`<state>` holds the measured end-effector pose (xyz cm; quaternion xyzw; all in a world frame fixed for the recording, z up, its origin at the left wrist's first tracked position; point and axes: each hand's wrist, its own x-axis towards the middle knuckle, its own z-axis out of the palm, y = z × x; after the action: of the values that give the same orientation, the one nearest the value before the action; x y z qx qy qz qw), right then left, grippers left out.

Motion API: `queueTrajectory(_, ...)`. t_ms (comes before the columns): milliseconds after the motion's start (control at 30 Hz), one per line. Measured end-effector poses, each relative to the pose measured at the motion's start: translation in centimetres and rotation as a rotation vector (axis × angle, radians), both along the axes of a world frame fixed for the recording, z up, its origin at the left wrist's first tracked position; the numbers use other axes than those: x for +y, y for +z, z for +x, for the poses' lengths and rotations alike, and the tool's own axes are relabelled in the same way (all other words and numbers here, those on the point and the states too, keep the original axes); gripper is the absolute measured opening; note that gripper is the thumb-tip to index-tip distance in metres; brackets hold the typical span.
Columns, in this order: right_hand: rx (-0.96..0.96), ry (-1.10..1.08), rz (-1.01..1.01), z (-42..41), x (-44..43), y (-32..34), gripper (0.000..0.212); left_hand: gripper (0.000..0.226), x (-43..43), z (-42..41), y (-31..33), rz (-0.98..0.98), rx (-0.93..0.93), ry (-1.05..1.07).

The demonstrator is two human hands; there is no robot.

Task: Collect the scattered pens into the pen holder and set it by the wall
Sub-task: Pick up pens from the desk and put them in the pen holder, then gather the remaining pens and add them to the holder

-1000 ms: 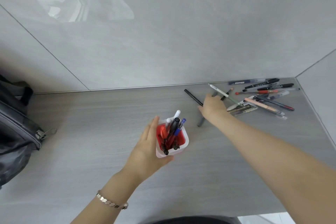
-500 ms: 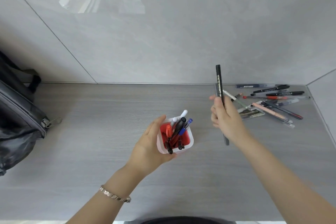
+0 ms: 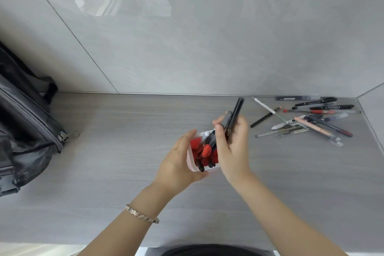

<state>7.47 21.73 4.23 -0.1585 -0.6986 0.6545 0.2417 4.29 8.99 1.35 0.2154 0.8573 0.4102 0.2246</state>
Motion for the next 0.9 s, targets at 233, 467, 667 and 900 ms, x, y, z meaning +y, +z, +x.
queueTrajectory(233,0.003,0.033,0.27,0.7,1.5,-1.3,0.03,0.1,0.0,0.0,0.0,0.014,-0.003,0.002)
queueTrajectory(467,-0.217,0.112,0.341,4.5,2.3,-3.2,0.044,0.097,-0.1,-0.1,0.1,0.079,-0.071,0.009)
queueTrajectory(667,-0.657,0.496,0.125,5.6,4.6,-1.3,0.105,0.098,0.3,-1.0,1.3,0.127,-0.135,-0.152)
queueTrajectory(900,-0.605,0.211,0.118,7.7,7.5,1.8,0.079,0.103,4.5,-2.4,4.5,0.121,-0.159,-0.494)
